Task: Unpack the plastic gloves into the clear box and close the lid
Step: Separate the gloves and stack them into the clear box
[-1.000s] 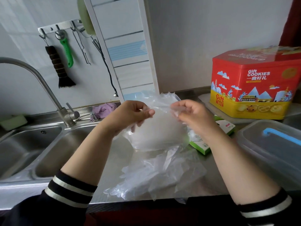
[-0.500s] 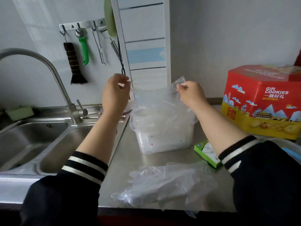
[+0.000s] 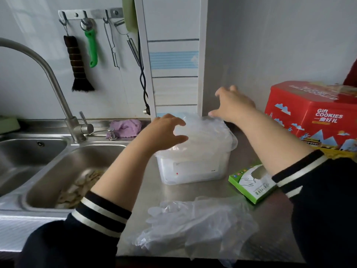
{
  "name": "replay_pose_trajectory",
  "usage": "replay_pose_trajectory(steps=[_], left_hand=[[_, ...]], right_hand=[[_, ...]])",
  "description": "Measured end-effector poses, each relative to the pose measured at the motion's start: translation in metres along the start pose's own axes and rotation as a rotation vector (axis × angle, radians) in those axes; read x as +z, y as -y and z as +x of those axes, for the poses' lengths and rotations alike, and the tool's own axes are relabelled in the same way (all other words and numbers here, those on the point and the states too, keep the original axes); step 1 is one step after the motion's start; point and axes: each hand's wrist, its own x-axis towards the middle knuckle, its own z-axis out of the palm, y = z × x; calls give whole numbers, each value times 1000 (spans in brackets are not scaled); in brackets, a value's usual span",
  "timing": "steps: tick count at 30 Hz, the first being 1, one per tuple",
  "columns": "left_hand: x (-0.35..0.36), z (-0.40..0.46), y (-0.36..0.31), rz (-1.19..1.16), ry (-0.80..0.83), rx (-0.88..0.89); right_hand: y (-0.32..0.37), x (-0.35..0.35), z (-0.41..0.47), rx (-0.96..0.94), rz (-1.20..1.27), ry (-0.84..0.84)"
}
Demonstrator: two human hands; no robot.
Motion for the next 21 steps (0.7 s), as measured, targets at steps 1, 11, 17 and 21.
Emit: replay_pose_trajectory(steps=[1, 11, 17, 21], left_hand=[[0, 9, -6, 70, 158, -47], [31, 46, -2, 147, 539, -169], [-16, 19, -3, -37, 343, -94], [-16, -12, -2, -47, -146, -58]], right_hand=[[6, 3, 0, -29, -33, 285], [12, 73, 28, -126, -195, 597], [7, 39, 14, -135, 19, 489], [-10, 25, -2, -227, 220, 190]])
